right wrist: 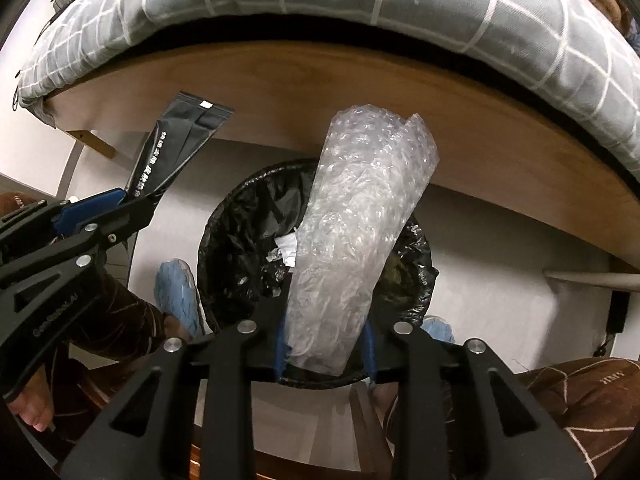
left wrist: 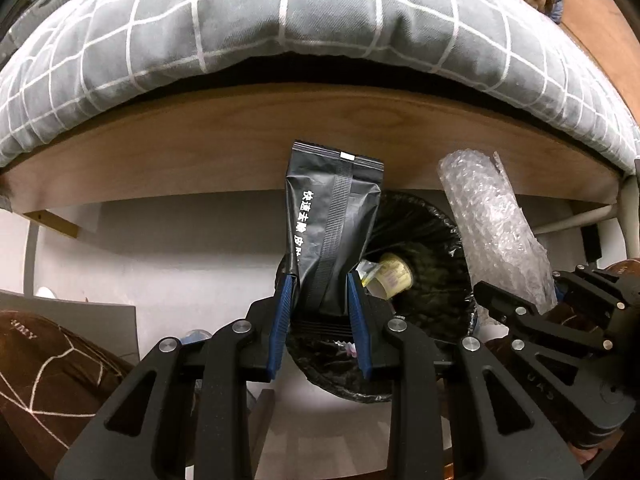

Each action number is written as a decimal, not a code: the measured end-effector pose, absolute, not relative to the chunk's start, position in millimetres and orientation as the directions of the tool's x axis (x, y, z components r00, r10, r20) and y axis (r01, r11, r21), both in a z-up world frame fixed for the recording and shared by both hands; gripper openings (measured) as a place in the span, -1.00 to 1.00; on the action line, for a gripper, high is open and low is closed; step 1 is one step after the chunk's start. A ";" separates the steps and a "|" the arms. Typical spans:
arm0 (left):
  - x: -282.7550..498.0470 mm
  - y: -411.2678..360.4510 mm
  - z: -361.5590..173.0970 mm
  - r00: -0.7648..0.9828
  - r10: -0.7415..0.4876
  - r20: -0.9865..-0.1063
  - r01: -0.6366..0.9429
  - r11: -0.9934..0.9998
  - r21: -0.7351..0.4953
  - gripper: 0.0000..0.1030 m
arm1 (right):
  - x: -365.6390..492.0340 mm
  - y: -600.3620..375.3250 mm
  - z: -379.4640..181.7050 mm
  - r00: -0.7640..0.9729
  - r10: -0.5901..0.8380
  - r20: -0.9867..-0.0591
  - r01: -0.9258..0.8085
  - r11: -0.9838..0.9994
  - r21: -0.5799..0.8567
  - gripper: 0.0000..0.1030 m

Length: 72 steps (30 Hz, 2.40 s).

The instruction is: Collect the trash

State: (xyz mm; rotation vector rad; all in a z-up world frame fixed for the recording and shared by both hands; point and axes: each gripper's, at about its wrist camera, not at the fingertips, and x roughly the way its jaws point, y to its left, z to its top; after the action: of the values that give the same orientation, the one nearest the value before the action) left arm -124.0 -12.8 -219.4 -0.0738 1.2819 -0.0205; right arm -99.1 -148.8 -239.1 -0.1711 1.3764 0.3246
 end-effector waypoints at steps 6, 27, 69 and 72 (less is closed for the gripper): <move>-121.2 -16.0 -223.2 0.276 -0.058 -0.959 -0.029 0.997 -0.068 -0.46 | -97.1 -146.5 -242.5 0.159 0.113 -0.981 -0.330 0.942 0.056 -0.05; -115.2 -59.5 -210.6 0.290 -0.120 -0.949 0.043 0.993 -0.113 -0.45 | -96.9 -210.8 -188.0 0.380 0.042 -0.924 -0.136 0.991 -0.011 0.85; -120.8 -56.3 -192.6 0.366 -0.101 -0.925 0.054 0.995 -0.087 0.74 | -90.0 -237.7 -165.2 0.454 0.069 -0.888 -0.040 0.998 0.057 0.85; -124.2 -41.5 -161.4 0.439 -0.086 -0.894 0.030 0.996 -0.081 0.86 | -91.7 -236.7 -150.2 0.493 0.076 -0.866 -0.041 0.997 0.064 0.85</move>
State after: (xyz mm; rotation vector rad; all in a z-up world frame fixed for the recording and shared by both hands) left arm -124.2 -41.5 -161.4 -0.0559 1.1143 -0.0716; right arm -91.7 -236.7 -150.2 0.0362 1.0524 0.0708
